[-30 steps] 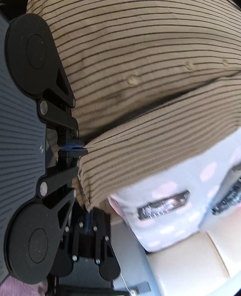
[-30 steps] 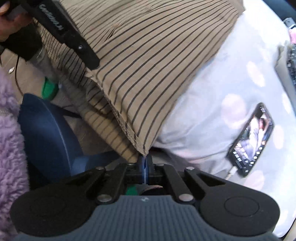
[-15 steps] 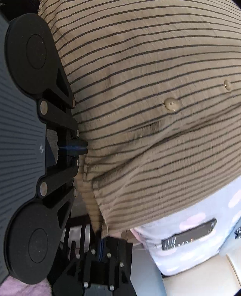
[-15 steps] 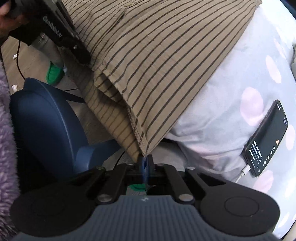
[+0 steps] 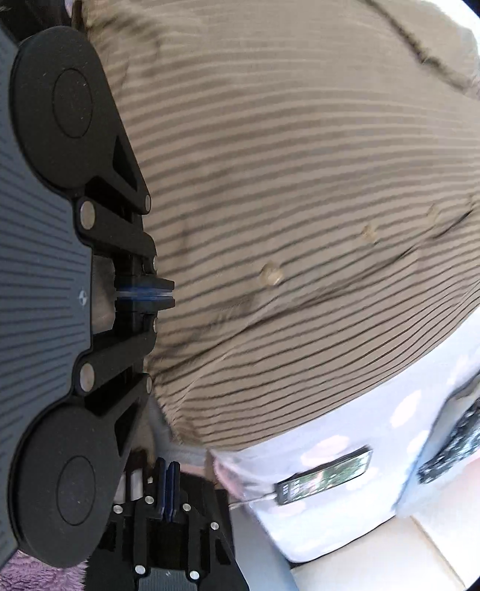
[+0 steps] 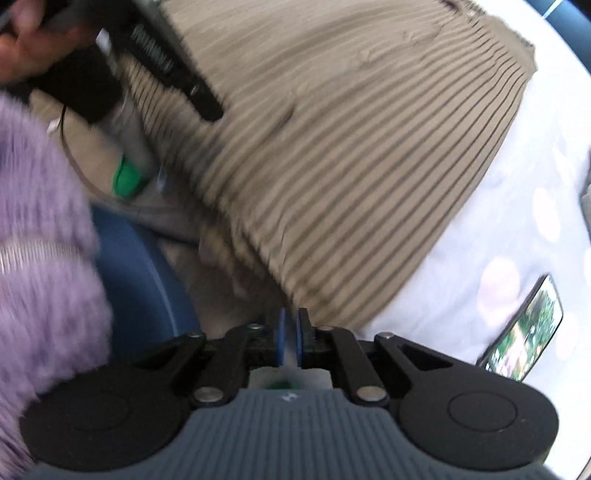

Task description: Fold clothes

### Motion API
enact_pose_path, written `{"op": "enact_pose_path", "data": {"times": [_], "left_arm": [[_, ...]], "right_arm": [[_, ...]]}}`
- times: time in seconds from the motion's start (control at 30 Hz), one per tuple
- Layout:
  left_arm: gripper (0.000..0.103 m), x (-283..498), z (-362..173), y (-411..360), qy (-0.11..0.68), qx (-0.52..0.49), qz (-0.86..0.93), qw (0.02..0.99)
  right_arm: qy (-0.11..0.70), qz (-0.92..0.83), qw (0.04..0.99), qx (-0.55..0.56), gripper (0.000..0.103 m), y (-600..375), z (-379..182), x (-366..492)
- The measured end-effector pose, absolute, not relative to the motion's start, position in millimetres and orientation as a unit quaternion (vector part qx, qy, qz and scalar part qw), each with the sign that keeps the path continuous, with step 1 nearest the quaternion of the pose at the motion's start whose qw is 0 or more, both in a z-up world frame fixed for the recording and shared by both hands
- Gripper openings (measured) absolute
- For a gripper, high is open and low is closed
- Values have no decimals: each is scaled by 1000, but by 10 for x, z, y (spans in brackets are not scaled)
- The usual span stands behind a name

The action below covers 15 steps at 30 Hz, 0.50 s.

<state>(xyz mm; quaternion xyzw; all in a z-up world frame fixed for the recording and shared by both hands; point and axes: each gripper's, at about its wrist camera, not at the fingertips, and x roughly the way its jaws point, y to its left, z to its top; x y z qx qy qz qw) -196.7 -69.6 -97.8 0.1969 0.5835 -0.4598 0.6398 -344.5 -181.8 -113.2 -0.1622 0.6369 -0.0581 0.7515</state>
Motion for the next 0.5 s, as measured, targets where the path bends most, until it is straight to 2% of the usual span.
{"op": "enact_pose_path", "data": {"times": [0.1,0.3,0.5], "left_arm": [[0,-1848,-961,-574,579,189,-438,660],[0,-1557,-944,-299,584,161,-379,699],[0,-1290,-1008,-89,578,120,-354,726]], "right_arm": [[608,-78,773,-165,19,-1821,-1074,-3313],[567,-92,805,-147,23,-1591,-983,-2963],[580,-75,793,-172,25,-1565,-1255,-2625]]}}
